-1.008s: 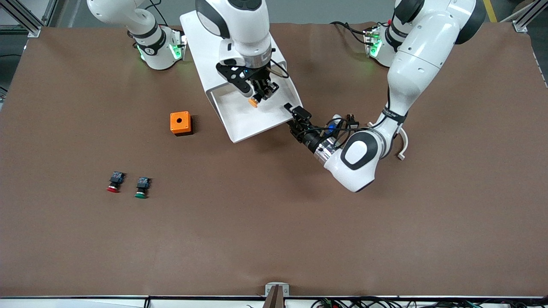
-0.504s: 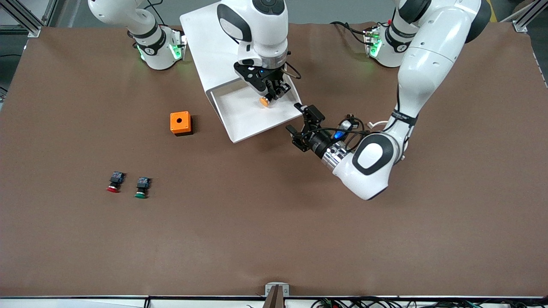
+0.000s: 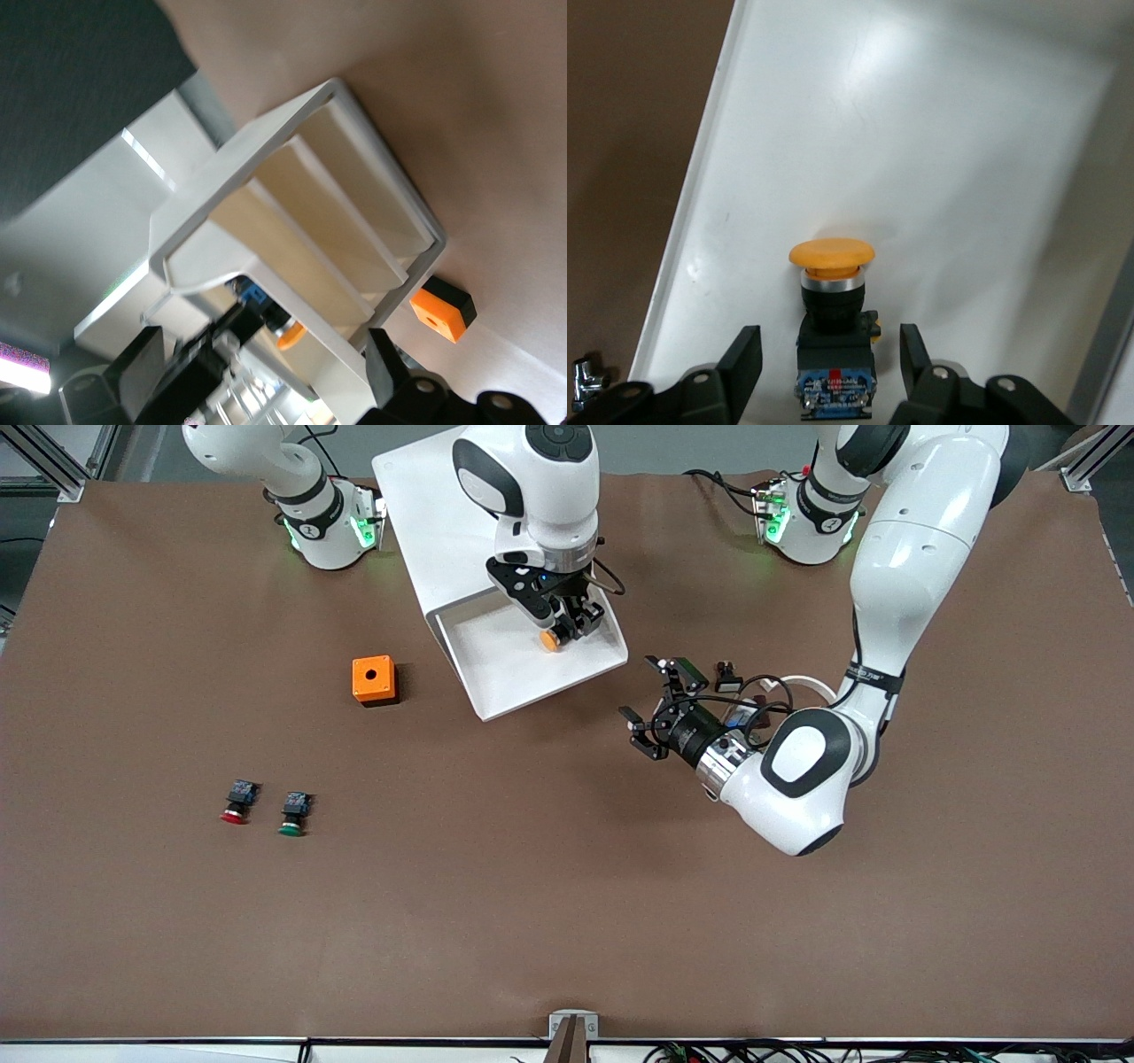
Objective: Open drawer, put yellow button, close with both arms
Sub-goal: 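Lower the yellow button into the drawer and open the right gripper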
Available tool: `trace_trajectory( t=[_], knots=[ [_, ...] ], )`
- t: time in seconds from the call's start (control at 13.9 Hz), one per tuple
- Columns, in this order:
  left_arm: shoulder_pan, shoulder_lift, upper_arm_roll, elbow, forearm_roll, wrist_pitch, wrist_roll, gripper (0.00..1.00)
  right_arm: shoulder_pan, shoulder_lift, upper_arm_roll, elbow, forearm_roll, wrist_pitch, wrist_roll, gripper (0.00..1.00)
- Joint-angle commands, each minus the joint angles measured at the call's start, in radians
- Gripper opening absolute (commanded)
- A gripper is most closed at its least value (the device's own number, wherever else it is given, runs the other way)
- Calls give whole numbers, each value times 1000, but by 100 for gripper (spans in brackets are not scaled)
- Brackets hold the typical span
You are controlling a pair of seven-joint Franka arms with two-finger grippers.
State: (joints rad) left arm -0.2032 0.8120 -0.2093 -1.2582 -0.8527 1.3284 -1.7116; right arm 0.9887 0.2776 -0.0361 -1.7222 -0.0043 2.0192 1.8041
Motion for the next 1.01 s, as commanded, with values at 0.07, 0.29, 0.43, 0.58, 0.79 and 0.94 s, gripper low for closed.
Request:
trace_trajectory(
  t=[0.07,0.29,0.43,0.58,0.79,0.94],
  knots=[
    [-15,-13,11,54,101,29,185,100,-36,11,1,68,-13,-25,-89,100],
    [-27,-54,7,56,194,127,318,100,-114,11,1,148,0,-138,-292,100],
    [-50,-79,2,54,275,207,372,100,-174,11,1,187,-2,-203,-438,100],
    [-86,-94,1,51,377,282,398,100,-223,3,1,188,-2,-212,-546,100],
    [-148,-111,-2,46,510,362,431,100,-292,-5,-1,205,-2,-264,-685,100],
    [-179,-113,-2,42,576,415,431,100,-353,-3,-2,216,-6,-290,-802,100]
  ],
)
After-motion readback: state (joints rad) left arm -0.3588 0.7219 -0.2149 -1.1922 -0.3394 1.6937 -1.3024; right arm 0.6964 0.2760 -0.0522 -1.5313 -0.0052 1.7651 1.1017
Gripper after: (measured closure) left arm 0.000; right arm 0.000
